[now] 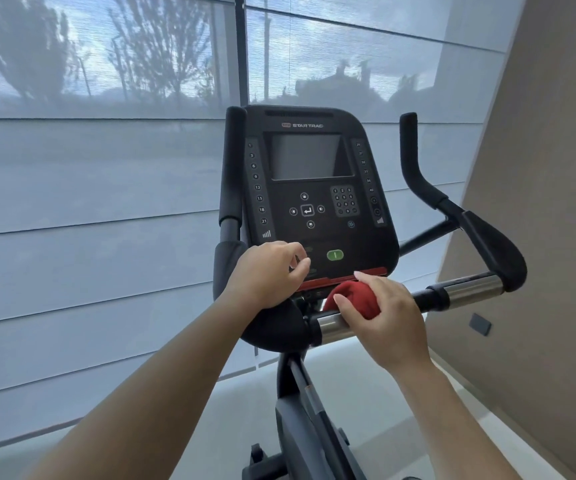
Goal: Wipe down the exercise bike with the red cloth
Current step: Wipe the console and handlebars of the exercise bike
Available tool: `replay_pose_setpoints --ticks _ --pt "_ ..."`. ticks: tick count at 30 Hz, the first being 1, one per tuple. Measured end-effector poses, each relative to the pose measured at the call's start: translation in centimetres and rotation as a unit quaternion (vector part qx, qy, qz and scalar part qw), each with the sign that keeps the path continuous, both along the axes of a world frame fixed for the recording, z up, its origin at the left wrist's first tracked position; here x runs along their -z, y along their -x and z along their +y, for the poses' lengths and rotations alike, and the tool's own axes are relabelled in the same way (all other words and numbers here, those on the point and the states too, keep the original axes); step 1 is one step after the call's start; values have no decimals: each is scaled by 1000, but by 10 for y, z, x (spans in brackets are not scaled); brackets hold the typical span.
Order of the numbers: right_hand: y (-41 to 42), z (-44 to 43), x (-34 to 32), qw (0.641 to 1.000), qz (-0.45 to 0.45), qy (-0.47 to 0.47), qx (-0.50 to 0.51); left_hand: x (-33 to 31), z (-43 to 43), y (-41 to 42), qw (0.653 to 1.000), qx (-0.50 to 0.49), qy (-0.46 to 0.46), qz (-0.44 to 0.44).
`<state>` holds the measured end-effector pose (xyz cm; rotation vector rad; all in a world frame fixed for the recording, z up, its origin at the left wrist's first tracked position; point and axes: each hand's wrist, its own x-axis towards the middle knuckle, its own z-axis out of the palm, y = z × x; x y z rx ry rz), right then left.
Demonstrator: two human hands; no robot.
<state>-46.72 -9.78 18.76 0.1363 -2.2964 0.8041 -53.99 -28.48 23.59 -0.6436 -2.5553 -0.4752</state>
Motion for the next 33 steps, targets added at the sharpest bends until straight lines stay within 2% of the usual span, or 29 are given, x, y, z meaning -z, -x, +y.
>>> replay_pose_setpoints --ticks 7,10,13,17,21,25,29,33 --pt "-20 -18 8 993 56 -58 -82 0 0 1 1000 -6 17 4" --pt "-13 -24 0 995 36 -87 -36 0 1 2 1000 -4 24 -1" --pt "-9 -30 0 997 24 -67 -15 1 2 2 1000 -4 26 0" --pt "-9 -21 8 996 55 -60 -24 1 1 2 1000 1 28 5" --pt "-8 -15 9 997 75 6 35 2 0 1 999 15 29 7" --pt "-13 -37 24 993 109 -33 -27 4 0 4 999 14 34 5" --pt "-10 -31 18 992 121 24 25 5 -2 3 999 22 36 7" --pt "-19 -34 26 993 113 -19 -24 5 -2 -1 999 27 37 3"
